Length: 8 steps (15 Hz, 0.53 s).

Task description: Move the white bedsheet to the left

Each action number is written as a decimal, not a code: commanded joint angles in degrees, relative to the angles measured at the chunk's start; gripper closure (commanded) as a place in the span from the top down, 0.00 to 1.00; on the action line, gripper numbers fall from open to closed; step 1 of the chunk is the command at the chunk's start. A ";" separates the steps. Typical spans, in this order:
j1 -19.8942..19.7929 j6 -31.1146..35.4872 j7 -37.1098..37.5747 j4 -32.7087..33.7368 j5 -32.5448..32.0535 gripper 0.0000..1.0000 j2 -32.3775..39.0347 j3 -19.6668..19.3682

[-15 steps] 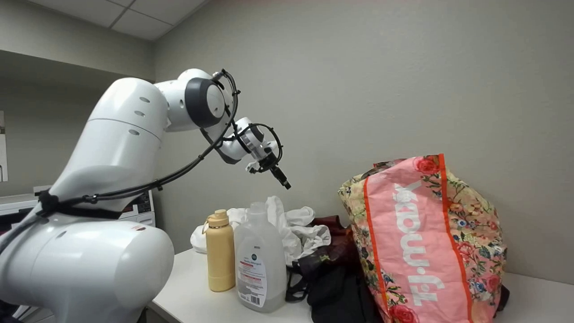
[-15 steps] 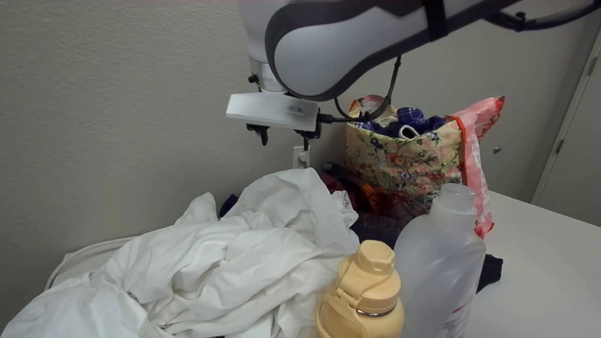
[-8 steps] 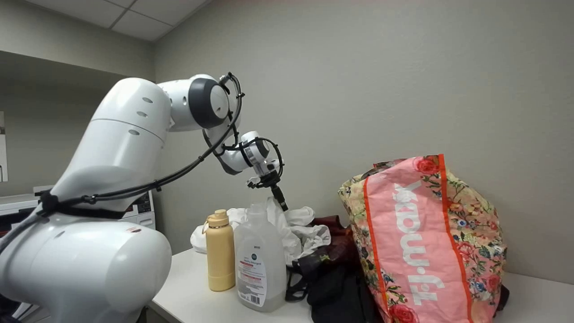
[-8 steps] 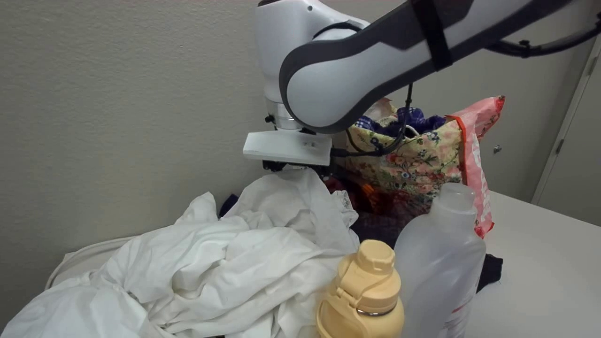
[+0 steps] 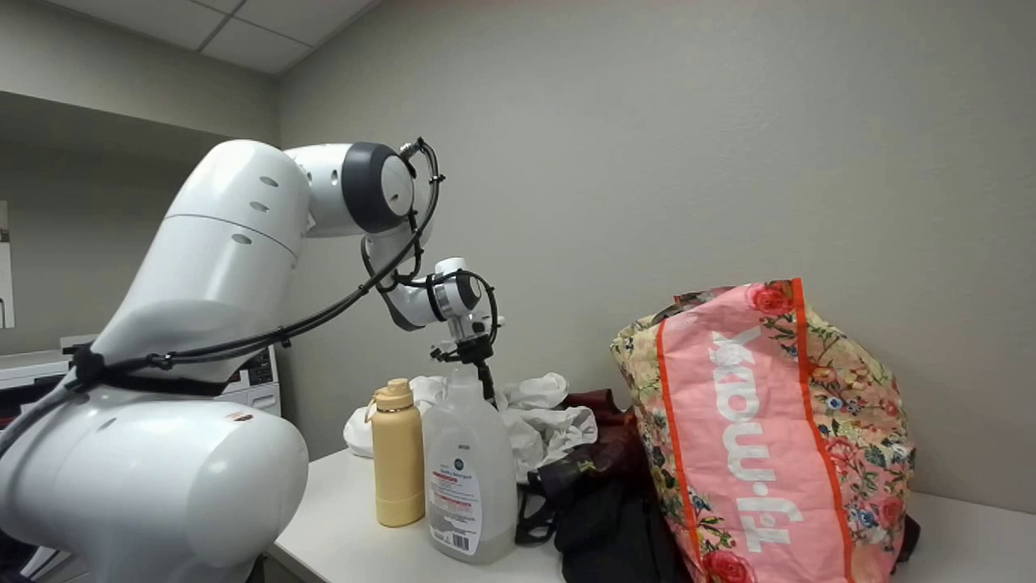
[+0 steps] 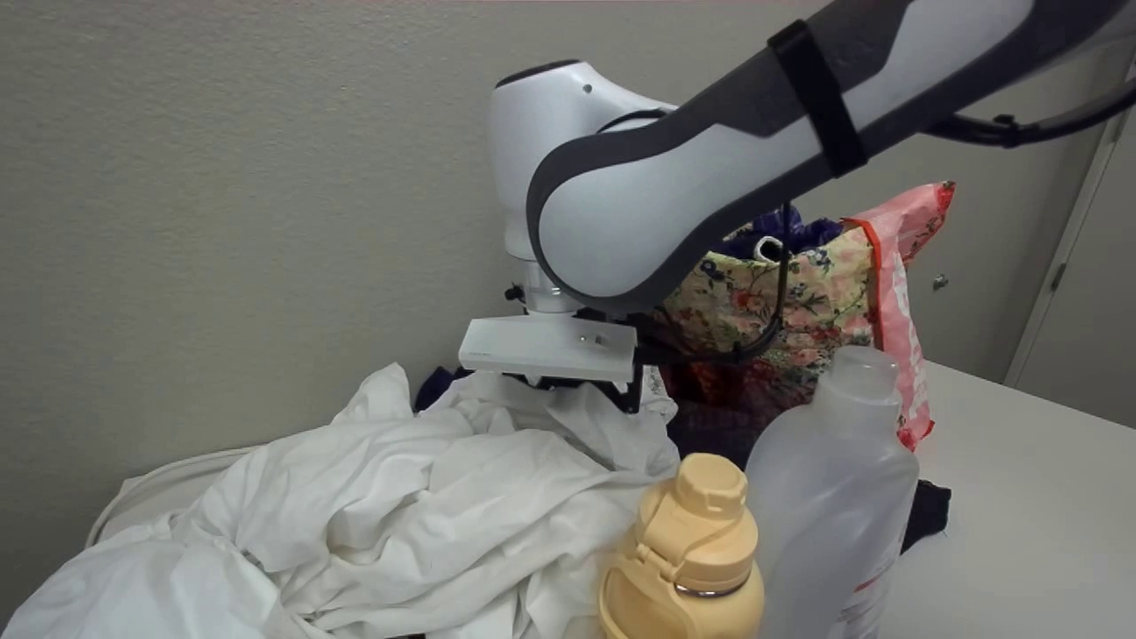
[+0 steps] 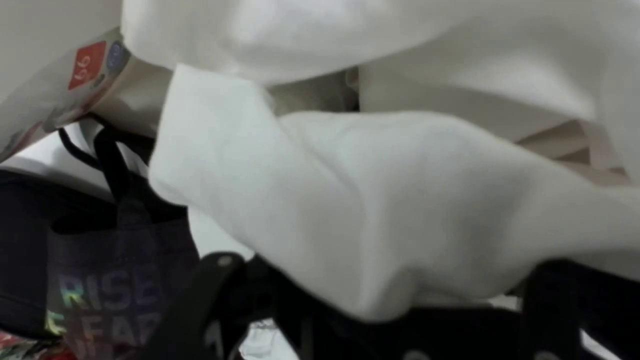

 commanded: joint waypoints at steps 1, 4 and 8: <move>-1.07 -0.16 -1.48 -2.92 2.42 0.49 -1.95 0.86; -1.04 -0.10 -1.50 -3.29 2.72 0.27 -1.99 0.76; -2.18 0.88 -3.51 -3.72 6.26 0.03 -2.19 1.91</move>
